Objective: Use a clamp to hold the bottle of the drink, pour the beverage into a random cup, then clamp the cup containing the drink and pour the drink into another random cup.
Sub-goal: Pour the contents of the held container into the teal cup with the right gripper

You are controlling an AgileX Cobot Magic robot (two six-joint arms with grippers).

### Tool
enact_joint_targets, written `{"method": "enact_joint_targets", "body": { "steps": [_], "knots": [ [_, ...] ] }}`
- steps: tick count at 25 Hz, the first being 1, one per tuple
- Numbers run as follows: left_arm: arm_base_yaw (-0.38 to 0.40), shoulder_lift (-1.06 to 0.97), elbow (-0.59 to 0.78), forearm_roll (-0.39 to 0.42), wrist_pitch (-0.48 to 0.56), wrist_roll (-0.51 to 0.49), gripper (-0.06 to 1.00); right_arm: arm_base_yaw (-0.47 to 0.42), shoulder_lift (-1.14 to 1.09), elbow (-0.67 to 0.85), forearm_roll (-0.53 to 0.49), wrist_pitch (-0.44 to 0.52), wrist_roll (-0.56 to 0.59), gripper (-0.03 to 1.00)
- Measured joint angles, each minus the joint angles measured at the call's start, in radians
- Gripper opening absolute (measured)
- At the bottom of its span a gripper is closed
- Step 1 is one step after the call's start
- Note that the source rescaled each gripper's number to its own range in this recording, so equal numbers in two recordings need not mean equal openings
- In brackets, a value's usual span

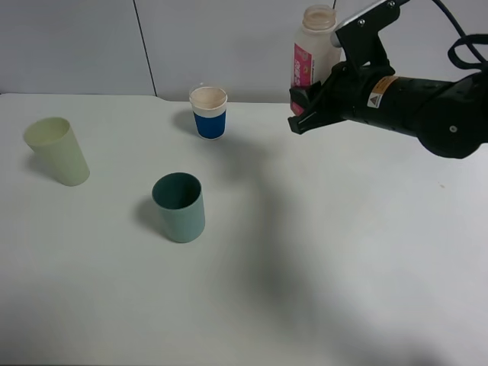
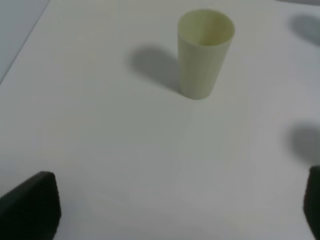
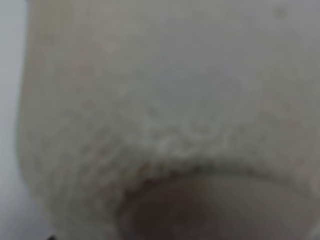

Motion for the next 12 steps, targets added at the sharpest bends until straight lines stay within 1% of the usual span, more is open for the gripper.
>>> {"method": "enact_joint_targets", "body": {
  "steps": [6, 9, 12],
  "knots": [
    [0.000, 0.000, 0.000, 0.000, 0.000, 0.000, 0.93, 0.032, 0.000, -0.075, -0.036, 0.083, 0.000, 0.00],
    [0.000, 0.000, 0.000, 0.000, 0.000, 0.000, 0.93, 0.036, 0.000, -0.107, -0.071, 0.148, 0.000, 0.00],
    [0.000, 0.000, 0.000, 0.000, 0.000, 0.000, 0.93, 0.036, 0.000, -0.115, -0.099, 0.175, 0.000, 0.00]
  ]
}}
